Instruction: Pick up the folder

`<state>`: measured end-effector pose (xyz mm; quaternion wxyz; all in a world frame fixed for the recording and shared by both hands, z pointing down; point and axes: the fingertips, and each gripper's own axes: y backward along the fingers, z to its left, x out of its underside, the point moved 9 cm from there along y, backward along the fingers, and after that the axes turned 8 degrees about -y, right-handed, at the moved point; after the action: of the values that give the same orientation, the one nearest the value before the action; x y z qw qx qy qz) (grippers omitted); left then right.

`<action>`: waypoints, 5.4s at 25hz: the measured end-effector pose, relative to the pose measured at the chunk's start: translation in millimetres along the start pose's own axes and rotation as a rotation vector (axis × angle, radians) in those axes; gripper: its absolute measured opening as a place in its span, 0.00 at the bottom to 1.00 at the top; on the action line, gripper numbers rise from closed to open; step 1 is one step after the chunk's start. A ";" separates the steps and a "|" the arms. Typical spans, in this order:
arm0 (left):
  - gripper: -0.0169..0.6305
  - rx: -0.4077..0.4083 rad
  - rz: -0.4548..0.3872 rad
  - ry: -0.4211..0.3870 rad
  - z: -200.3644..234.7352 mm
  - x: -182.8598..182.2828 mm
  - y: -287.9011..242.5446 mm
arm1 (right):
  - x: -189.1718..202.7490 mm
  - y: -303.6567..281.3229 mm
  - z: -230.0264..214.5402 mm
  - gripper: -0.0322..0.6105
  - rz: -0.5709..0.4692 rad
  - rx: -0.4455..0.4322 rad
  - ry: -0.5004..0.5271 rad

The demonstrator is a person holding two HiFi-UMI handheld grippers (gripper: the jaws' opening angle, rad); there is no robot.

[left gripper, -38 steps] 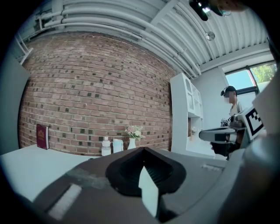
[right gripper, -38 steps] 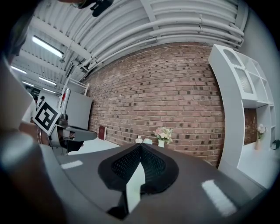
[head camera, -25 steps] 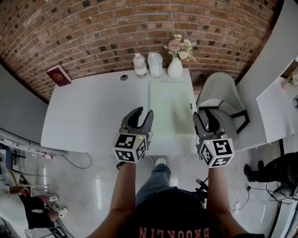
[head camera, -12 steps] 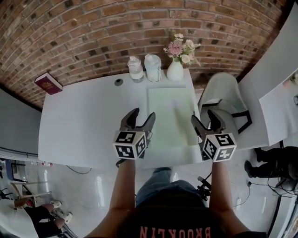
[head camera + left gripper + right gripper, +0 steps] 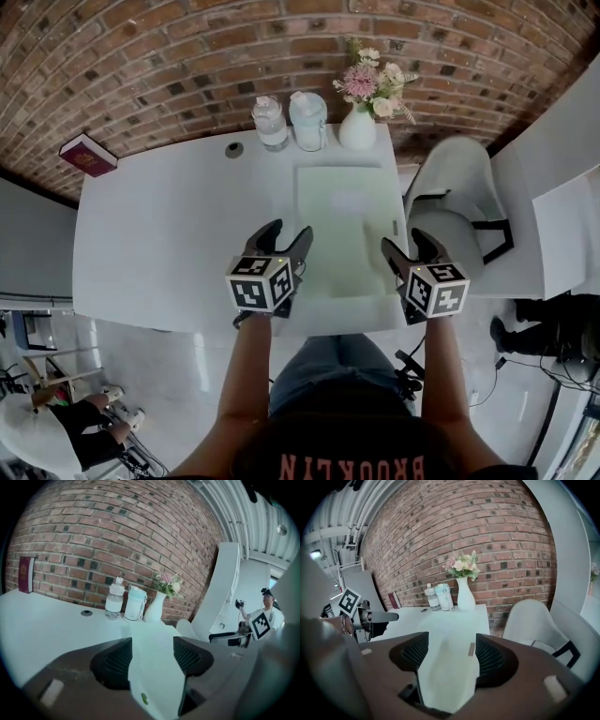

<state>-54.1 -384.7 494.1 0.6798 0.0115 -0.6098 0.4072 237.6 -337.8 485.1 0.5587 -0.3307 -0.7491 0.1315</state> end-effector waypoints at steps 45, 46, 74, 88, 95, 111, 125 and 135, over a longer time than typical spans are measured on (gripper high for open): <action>0.41 0.195 0.241 0.433 30.7 76.1 -52.7 | 39.6 -70.6 -53.6 0.47 0.312 -0.131 -0.294; 0.41 0.192 0.244 0.428 30.5 74.7 -52.4 | 40.0 -69.9 -53.0 0.47 0.312 -0.129 -0.297; 0.40 0.157 0.161 0.347 8.0 34.4 -4.3 | 6.3 -26.8 -20.1 0.45 0.222 -0.144 -0.173; 0.40 0.147 0.076 0.249 -7.9 0.6 23.5 | -13.2 5.8 -3.1 0.45 0.124 -0.160 -0.150; 0.40 0.153 0.001 0.211 -18.9 -22.5 34.3 | -38.0 27.6 4.3 0.44 0.040 -0.160 -0.092; 0.40 0.133 -0.211 0.028 -37.9 -95.2 60.9 | -107.9 68.2 30.4 0.44 -0.191 -0.172 0.060; 0.40 0.126 -0.404 -0.088 -52.8 -132.5 83.4 | -140.7 103.3 49.6 0.44 -0.426 -0.191 0.200; 0.40 0.090 -0.567 -0.256 -67.6 -148.6 108.6 | -145.2 123.8 62.6 0.44 -0.596 -0.203 0.255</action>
<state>-49.2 -357.7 300.0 0.6828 0.2622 -0.6443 0.2234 245.7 -327.9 284.7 0.6260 -0.1648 -0.7462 -0.1555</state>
